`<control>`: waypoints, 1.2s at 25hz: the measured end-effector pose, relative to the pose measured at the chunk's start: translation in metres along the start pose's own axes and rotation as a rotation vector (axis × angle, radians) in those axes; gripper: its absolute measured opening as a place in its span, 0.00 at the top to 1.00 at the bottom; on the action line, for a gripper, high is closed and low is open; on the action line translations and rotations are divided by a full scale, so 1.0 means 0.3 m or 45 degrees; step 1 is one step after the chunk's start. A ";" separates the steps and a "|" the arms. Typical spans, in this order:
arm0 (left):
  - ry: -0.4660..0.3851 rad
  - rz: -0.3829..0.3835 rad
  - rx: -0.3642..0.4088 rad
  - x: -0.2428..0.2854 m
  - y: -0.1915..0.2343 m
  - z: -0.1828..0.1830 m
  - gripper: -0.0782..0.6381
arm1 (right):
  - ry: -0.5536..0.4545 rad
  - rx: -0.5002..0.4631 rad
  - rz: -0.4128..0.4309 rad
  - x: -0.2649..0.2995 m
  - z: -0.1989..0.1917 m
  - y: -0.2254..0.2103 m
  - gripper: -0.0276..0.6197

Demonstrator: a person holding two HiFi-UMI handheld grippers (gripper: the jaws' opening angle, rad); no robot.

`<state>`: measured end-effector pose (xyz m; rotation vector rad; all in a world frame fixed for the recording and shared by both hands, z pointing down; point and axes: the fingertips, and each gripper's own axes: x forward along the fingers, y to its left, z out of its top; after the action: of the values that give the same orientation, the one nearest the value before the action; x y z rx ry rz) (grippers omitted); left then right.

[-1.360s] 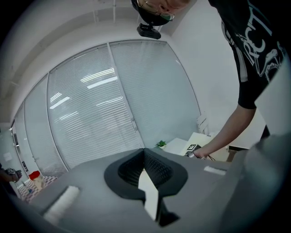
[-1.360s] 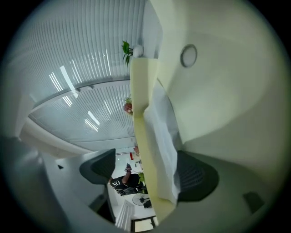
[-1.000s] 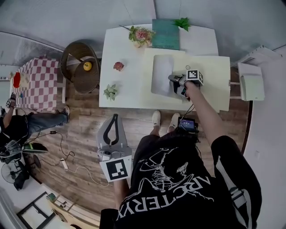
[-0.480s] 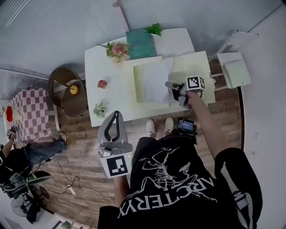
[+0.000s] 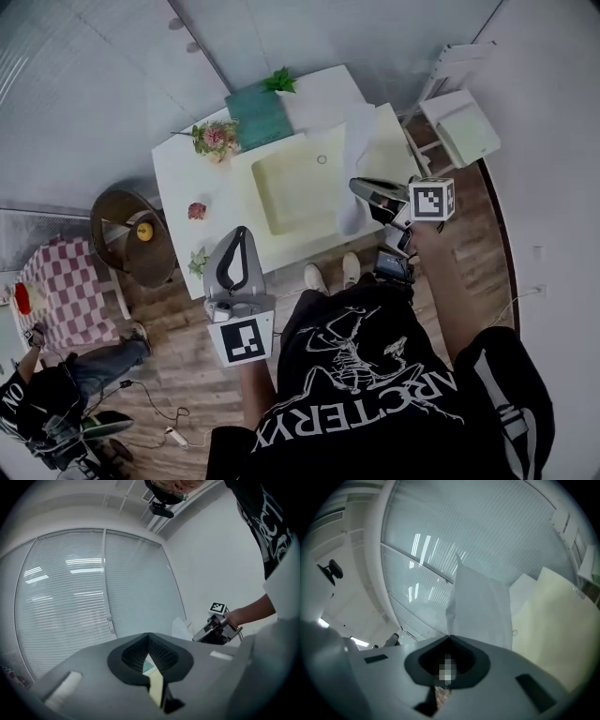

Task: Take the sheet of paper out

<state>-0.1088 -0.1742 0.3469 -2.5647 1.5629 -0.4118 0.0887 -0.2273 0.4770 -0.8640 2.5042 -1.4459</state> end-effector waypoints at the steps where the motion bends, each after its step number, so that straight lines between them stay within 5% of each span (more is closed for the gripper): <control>1: -0.005 -0.008 -0.020 0.007 0.001 0.002 0.87 | -0.018 -0.040 0.014 -0.008 0.012 0.038 0.94; 5: -0.113 -0.024 -0.128 0.026 0.029 0.042 0.87 | -0.106 -0.329 -0.061 -0.069 0.053 0.139 0.94; 12: -0.153 0.016 -0.092 0.037 0.066 0.074 0.87 | -0.359 -0.966 -0.300 -0.118 0.181 0.357 0.94; 16: -0.154 0.029 -0.086 0.038 0.070 0.081 0.88 | -0.413 -1.206 -0.367 -0.050 0.193 0.451 0.94; 21: -0.169 0.046 -0.076 0.026 0.075 0.087 0.88 | -0.452 -1.351 -0.402 -0.030 0.198 0.498 0.94; 30: -0.137 0.080 -0.097 0.020 0.098 0.068 0.87 | -0.410 -1.351 -0.365 -0.015 0.199 0.492 0.94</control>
<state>-0.1256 -0.1942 0.3214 -2.5379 1.6462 -0.2086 0.0538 -0.2143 0.3222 -1.4622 2.8441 0.1574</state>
